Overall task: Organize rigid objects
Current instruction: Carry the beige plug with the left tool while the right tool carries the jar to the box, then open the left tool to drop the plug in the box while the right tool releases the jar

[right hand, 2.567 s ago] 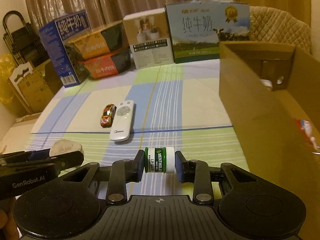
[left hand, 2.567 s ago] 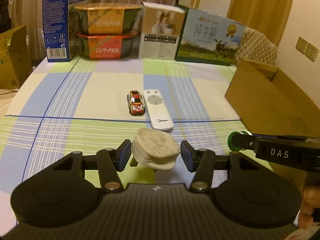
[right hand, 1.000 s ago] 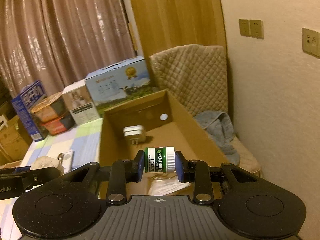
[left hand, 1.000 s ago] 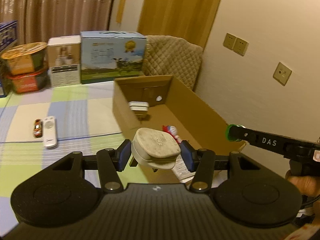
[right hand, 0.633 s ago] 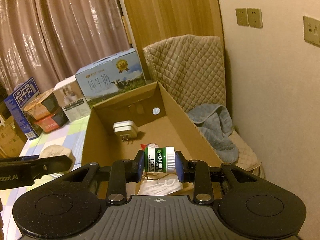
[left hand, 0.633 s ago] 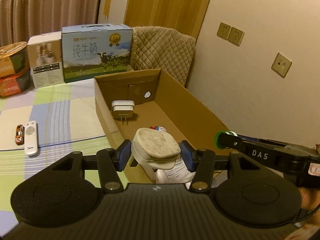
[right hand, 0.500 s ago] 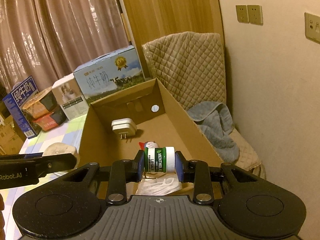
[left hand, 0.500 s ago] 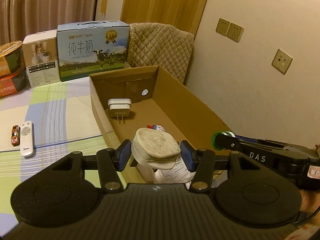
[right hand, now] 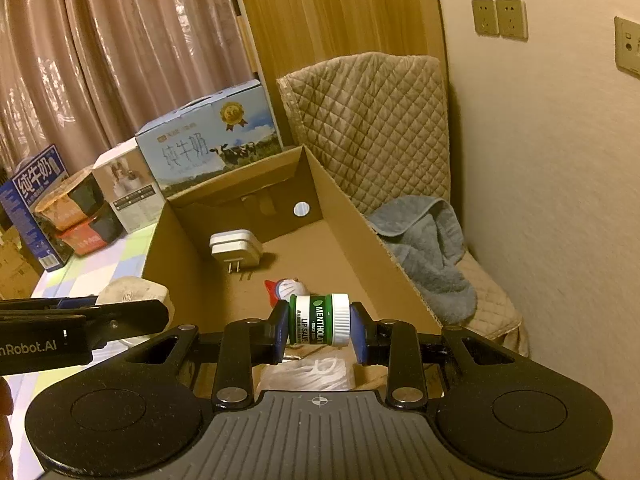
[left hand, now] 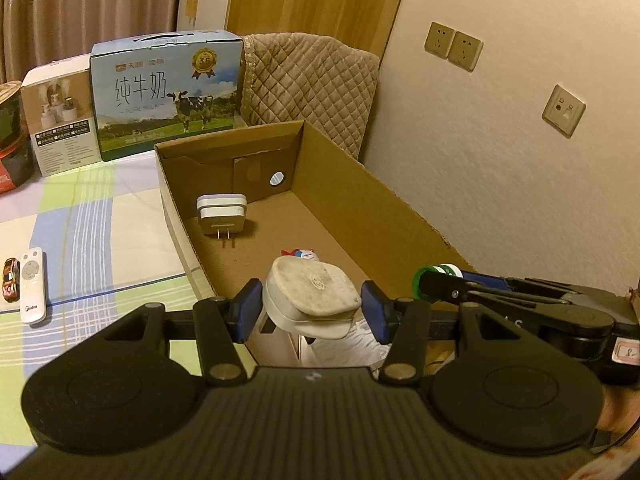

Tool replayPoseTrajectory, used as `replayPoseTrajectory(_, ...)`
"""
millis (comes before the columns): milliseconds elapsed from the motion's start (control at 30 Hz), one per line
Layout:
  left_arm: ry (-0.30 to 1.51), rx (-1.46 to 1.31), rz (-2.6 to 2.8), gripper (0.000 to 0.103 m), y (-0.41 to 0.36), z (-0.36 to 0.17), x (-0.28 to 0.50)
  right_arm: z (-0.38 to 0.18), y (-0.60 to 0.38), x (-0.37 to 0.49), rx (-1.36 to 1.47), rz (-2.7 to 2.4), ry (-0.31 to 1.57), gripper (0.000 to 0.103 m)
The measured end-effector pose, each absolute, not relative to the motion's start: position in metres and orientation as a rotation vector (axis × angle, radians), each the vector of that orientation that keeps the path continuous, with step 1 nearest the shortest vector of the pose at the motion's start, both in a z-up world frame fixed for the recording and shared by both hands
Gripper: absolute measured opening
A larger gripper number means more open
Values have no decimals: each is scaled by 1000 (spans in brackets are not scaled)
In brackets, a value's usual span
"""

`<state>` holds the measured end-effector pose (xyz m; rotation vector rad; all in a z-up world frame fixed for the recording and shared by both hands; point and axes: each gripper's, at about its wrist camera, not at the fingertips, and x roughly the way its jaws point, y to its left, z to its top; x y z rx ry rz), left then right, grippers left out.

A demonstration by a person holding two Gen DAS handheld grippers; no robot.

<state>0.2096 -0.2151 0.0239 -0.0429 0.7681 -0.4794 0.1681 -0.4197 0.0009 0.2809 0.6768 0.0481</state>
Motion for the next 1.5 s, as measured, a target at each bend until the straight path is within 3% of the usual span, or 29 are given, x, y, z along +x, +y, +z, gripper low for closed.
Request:
replayPoseTrajectory(1133, 851, 35, -471, 49, -232, -8, 266, -19, -427, 191, 307, 39, 711, 29)
replayPoseTrajectory(1233, 831, 30, -459, 59, -229, -3, 267, -19, -427, 192, 308, 38, 712, 29)
replayPoseTrajectory(1500, 784, -1, -433, 60, -210, 18, 266, -18, -427, 193, 309, 43, 709, 29)
